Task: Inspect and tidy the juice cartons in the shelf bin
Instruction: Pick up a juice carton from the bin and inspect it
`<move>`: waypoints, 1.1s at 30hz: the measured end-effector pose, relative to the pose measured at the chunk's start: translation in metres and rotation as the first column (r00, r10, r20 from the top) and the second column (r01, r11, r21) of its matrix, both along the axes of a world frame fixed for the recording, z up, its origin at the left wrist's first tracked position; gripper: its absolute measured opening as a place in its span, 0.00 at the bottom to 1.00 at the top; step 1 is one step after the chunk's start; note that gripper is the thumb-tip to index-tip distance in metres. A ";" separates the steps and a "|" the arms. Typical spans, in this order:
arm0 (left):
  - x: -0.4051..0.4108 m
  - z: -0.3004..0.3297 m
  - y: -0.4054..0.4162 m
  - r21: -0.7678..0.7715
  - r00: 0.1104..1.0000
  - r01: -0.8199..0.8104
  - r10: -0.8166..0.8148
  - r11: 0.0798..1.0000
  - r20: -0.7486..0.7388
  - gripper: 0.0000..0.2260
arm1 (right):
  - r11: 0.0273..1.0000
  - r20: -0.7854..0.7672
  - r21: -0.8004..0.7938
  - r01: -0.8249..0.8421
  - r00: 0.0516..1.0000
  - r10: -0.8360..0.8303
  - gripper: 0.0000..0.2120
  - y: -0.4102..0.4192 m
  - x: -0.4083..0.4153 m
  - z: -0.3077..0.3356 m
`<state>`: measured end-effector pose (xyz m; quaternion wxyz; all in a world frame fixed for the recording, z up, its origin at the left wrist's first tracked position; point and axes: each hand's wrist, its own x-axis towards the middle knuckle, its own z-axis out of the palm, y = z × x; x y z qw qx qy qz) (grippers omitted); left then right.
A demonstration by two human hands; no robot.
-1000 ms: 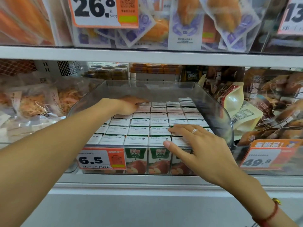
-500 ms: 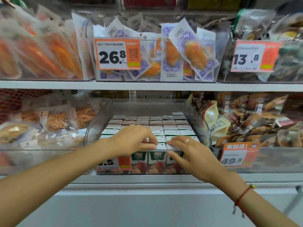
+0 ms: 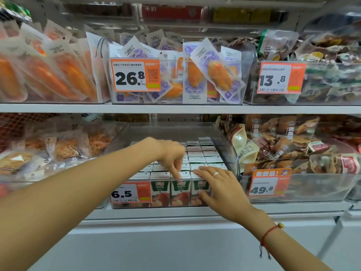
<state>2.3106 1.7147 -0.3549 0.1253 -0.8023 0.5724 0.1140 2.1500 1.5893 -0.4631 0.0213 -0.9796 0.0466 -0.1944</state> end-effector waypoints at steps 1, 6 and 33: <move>-0.002 0.002 -0.004 0.041 1.000 -0.022 0.022 0.999 -0.001 0.16 | 1.000 0.009 0.001 0.001 1.000 -0.001 0.27 0.000 0.001 -0.001; -0.004 0.005 -0.012 0.127 0.999 -0.033 0.032 0.991 0.010 0.13 | 1.000 0.034 0.005 0.005 0.999 -0.005 0.27 -0.001 0.002 -0.002; -0.113 -0.058 0.123 -0.170 0.161 -0.985 -0.188 0.032 -0.969 0.18 | 0.483 0.043 0.859 -0.169 0.965 0.260 0.25 0.099 -0.008 0.048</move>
